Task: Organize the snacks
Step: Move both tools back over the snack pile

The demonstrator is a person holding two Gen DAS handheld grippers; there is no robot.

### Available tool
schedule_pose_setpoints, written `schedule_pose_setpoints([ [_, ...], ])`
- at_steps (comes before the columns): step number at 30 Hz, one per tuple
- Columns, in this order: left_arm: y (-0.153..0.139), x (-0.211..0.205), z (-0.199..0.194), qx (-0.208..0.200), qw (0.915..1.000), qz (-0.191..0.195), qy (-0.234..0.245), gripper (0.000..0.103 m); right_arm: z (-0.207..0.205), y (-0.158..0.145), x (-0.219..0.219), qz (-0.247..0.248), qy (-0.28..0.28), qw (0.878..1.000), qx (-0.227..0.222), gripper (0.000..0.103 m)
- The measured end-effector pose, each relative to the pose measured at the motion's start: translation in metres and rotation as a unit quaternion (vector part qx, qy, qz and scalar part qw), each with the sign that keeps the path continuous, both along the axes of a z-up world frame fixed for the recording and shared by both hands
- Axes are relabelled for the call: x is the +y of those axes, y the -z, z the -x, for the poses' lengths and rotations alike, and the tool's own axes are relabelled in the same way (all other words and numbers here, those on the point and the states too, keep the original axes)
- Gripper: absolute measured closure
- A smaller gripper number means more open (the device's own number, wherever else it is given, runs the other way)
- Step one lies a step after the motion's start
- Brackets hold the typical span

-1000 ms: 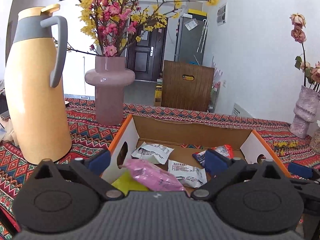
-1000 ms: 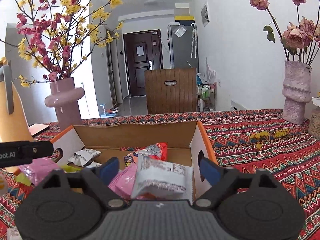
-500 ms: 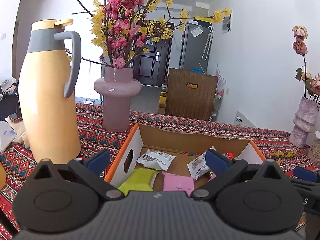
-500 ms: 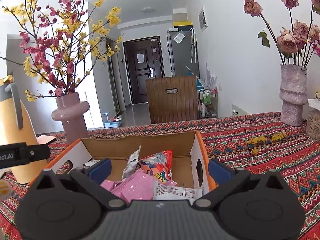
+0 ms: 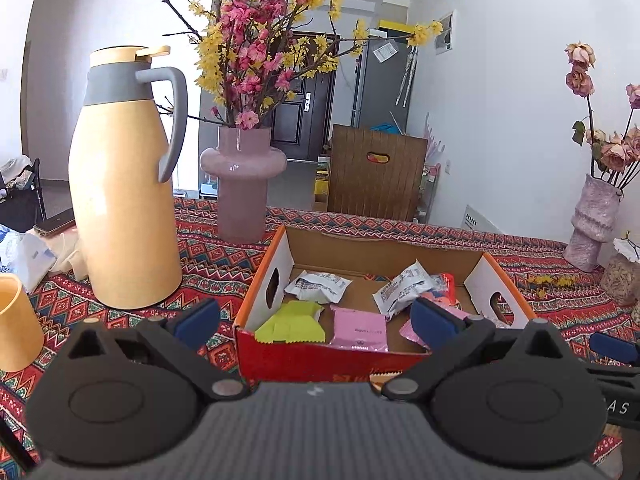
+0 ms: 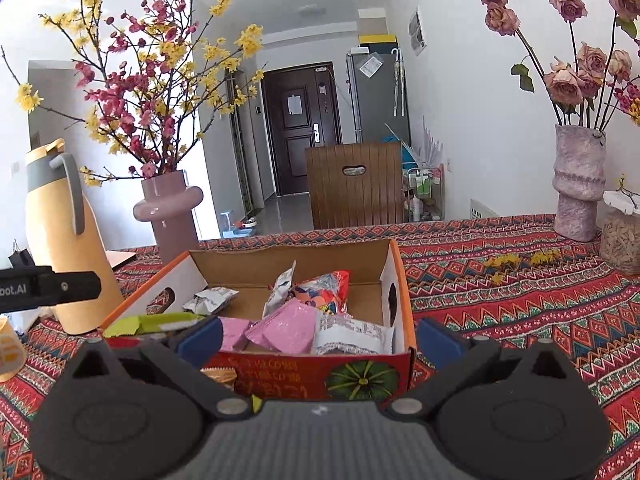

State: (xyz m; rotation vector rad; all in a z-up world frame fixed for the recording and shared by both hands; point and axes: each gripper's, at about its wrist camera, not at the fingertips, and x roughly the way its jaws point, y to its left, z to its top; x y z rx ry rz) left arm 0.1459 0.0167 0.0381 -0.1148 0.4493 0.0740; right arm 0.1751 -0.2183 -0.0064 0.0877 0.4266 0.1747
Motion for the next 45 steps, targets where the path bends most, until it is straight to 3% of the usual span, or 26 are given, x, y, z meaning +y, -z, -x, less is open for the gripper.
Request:
schedule_pose_setpoints([
  [20, 0.061, 0.028, 0.035, 0.066, 0.9978, 0.009, -0.004, 0.0, 0.04, 0.052, -0.006, 0.032, 0.002, 0.996, 0.088, 0.0],
  [25, 0.077, 0.035, 0.034, 0.075, 0.997, 0.014, -0.011, 0.0, 0.039, 0.058, -0.004, 0.043, -0.001, 0.994, 0.101, 0.0],
  [34, 0.081, 0.039, 0.034, 0.071, 0.997, 0.027, -0.012, 0.0, 0.021, 0.058, 0.014, 0.084, -0.026, 0.991, 0.104, 0.0],
  [42, 0.082, 0.04, 0.033, 0.072, 0.9968, 0.033, -0.012, 0.0, 0.001, 0.07, 0.021, 0.093, -0.036, 0.986, 0.135, 0.011],
  [45, 0.082, 0.04, 0.033, 0.074, 0.9966, 0.034, -0.013, 0.0, -0.002, 0.074, 0.024, 0.095, -0.042, 0.984, 0.142, 0.023],
])
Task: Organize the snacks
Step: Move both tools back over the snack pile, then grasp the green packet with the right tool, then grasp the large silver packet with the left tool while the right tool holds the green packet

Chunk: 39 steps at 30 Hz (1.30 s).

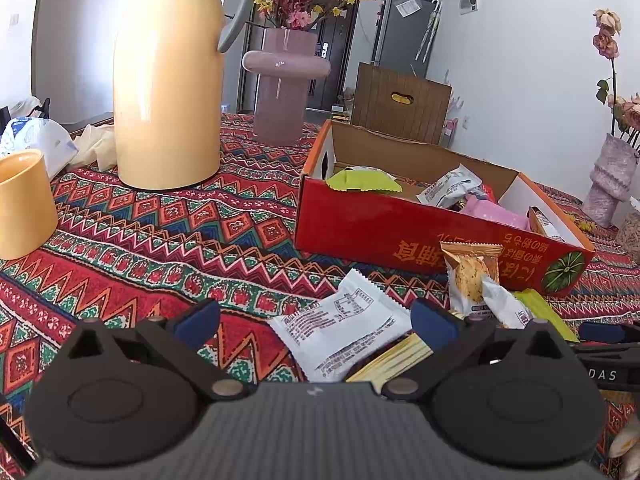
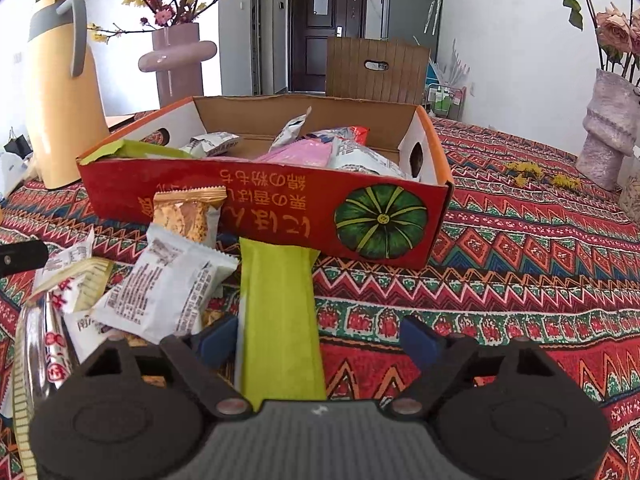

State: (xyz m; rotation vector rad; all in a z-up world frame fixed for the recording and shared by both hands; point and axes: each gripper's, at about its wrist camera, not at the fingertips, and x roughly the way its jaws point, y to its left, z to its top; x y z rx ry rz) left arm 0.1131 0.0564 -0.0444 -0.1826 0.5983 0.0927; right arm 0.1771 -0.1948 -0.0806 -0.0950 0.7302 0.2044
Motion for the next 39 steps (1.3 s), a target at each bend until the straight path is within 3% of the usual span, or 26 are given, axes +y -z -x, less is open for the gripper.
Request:
schedule_pose_setpoints([
  [2, 0.0, 0.0, 0.0, 0.001, 1.0, 0.001, 0.0, 0.0, -0.001, 0.002, 0.0, -0.002, -0.002, 1.0, 0.002, 0.027],
  [10, 0.001, 0.0, -0.001, 0.003, 1.0, 0.001, 0.0, 0.0, 0.0, 0.003, -0.003, -0.01, -0.012, 1.0, 0.004, 0.027],
  [12, 0.001, 0.0, 0.0, 0.003, 1.0, 0.001, 0.0, 0.0, 0.002, 0.002, -0.003, -0.011, -0.02, 1.0, 0.002, 0.035],
  [14, 0.002, 0.0, -0.001, 0.004, 1.0, 0.001, 0.0, 0.0, 0.006, -0.001, -0.001, -0.014, -0.032, 0.999, 0.0, 0.063],
  [15, 0.002, 0.001, -0.001, 0.005, 1.0, 0.001, 0.0, 0.0, 0.008, -0.002, 0.0, -0.015, -0.037, 0.999, -0.001, 0.066],
  [20, 0.002, 0.001, -0.002, 0.008, 1.0, 0.002, -0.001, 0.0, 0.019, -0.003, -0.001, -0.017, -0.032, 0.999, -0.013, 0.069],
  [28, 0.003, 0.001, -0.003, 0.01, 0.9999, 0.003, -0.001, 0.0, 0.051, -0.016, -0.028, -0.037, 0.015, 0.997, -0.067, 0.069],
  [39, -0.004, -0.002, 0.004, 0.015, 0.9998, -0.008, -0.014, 0.0, 0.062, -0.003, -0.048, -0.061, 0.051, 0.994, -0.074, 0.069],
])
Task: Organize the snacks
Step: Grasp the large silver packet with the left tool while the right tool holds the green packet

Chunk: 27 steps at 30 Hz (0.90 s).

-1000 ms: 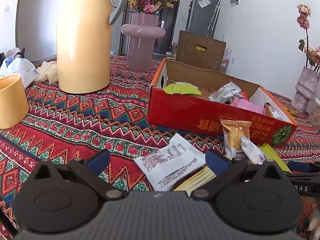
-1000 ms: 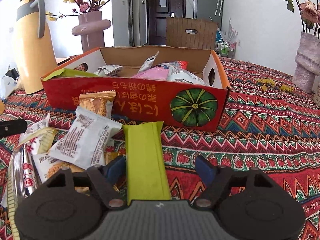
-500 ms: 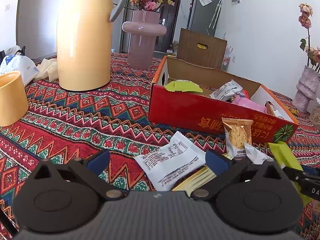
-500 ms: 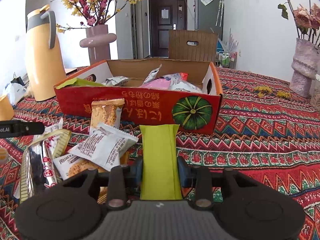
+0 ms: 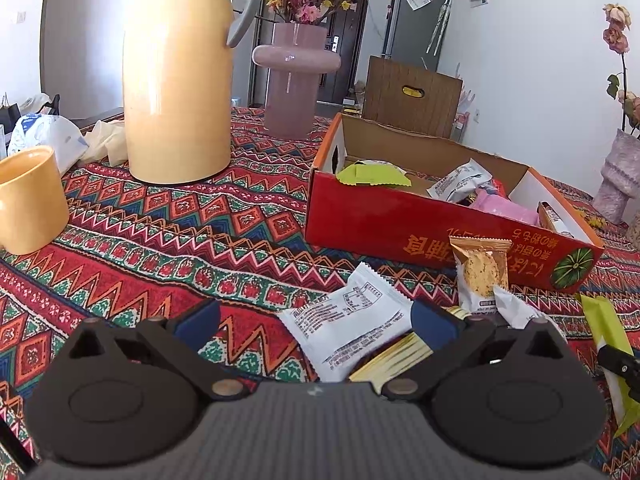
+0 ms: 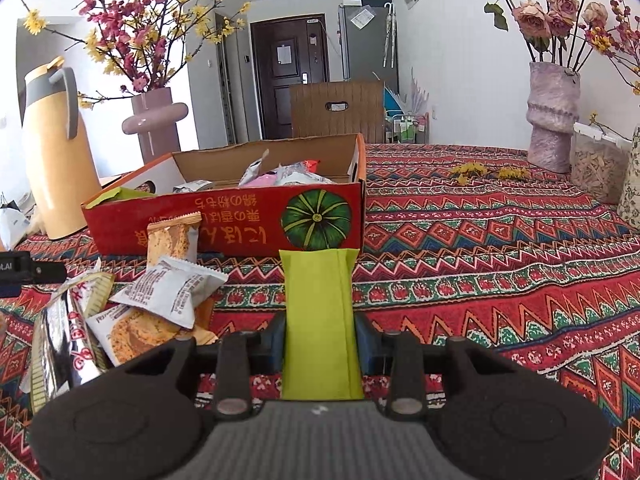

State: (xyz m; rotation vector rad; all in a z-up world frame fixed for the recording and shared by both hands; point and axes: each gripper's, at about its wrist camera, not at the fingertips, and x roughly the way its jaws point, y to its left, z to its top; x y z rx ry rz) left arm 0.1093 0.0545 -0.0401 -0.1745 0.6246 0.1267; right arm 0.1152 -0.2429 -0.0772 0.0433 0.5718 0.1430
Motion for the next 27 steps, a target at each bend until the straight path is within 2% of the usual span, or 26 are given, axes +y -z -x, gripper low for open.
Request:
schedule_pose_setpoints([
  [3, -0.008, -0.008, 0.008, 0.006, 0.9999, 0.009, 0.009, 0.0, 0.002, 0.001, 0.0, -0.004, -0.004, 1.0, -0.003, 0.069],
  [9, -0.019, -0.039, 0.019, 0.024, 0.9992, 0.0, 0.031, 0.0, 0.006, 0.0, 0.0, -0.008, -0.01, 1.0, -0.012, 0.069],
  [20, -0.009, -0.088, 0.022, 0.087, 0.9955, -0.004, 0.037, 0.0, 0.011, -0.001, -0.003, -0.02, -0.022, 0.999, -0.023, 0.069],
  [27, -0.004, -0.1, 0.024, 0.093, 0.9942, -0.029, 0.046, 0.001, 0.014, -0.001, -0.004, -0.024, -0.026, 0.999, -0.03, 0.069],
])
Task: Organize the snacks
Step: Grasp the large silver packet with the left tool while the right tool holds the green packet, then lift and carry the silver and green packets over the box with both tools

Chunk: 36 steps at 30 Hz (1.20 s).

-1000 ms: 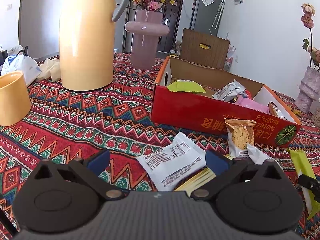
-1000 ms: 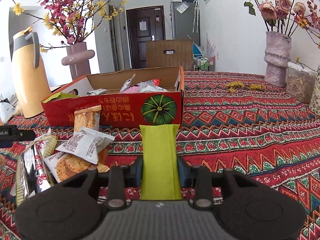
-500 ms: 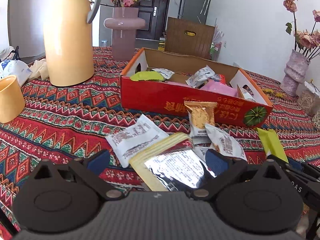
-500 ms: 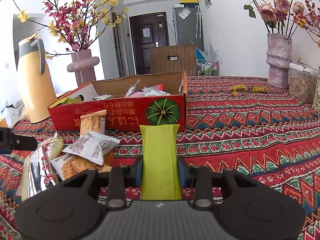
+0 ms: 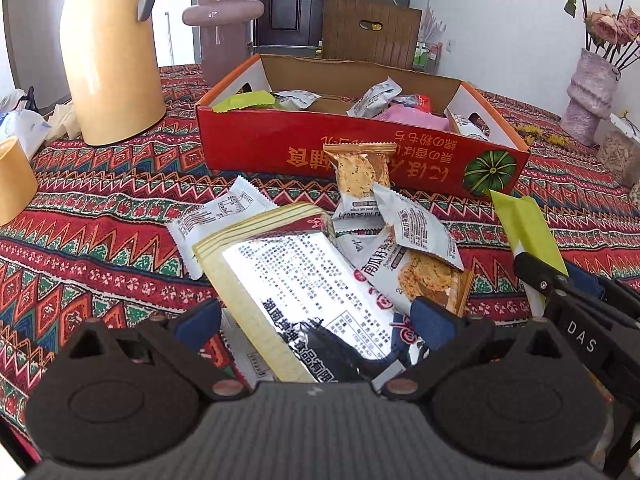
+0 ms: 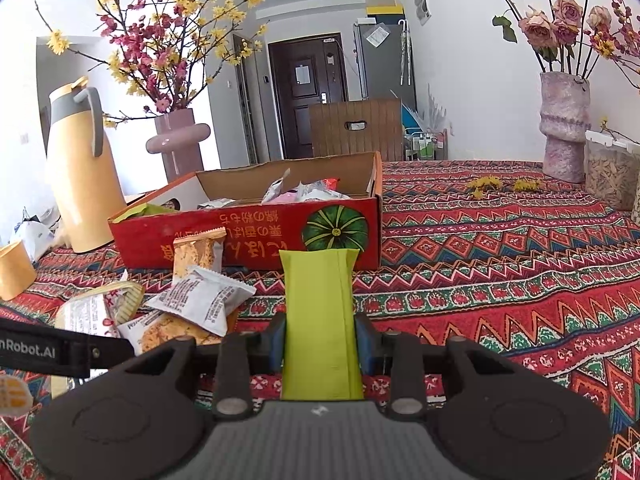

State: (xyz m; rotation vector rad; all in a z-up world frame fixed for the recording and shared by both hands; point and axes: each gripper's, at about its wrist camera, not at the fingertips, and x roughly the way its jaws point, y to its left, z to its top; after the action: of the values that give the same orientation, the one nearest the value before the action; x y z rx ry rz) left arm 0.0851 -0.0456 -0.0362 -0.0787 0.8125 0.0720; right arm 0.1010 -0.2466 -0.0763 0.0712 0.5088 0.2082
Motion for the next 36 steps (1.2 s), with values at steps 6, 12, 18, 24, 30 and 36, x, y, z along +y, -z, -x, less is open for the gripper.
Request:
schedule_pose_setpoints([
  [6, -0.003, 0.011, 0.008, -0.007, 0.9994, -0.02, 0.026, 0.013, 0.001, 0.0, 0.0, -0.001, -0.003, 1.0, -0.002, 0.069],
  [12, -0.009, 0.026, 0.012, -0.012, 0.9978, -0.042, 0.05, 0.035, 0.001, 0.0, 0.0, -0.001, -0.003, 1.0, -0.002, 0.069],
  [18, -0.013, 0.033, 0.012, -0.019, 0.9983, -0.036, 0.041, 0.032, 0.001, 0.0, 0.001, 0.001, -0.002, 1.0, -0.002, 0.069],
  [24, -0.007, 0.022, 0.008, -0.024, 0.998, -0.045, 0.037, 0.014, 0.001, 0.0, 0.002, 0.003, -0.001, 1.0, -0.002, 0.069],
  [30, 0.0, 0.019, 0.004, -0.017, 0.9978, -0.05, 0.041, 0.05, 0.001, 0.001, 0.003, 0.006, 0.0, 1.0, -0.001, 0.069],
  [36, -0.005, 0.024, 0.012, -0.033, 0.9966, -0.06, 0.045, 0.075, 0.001, 0.001, 0.003, 0.009, 0.0, 1.0, -0.001, 0.069],
])
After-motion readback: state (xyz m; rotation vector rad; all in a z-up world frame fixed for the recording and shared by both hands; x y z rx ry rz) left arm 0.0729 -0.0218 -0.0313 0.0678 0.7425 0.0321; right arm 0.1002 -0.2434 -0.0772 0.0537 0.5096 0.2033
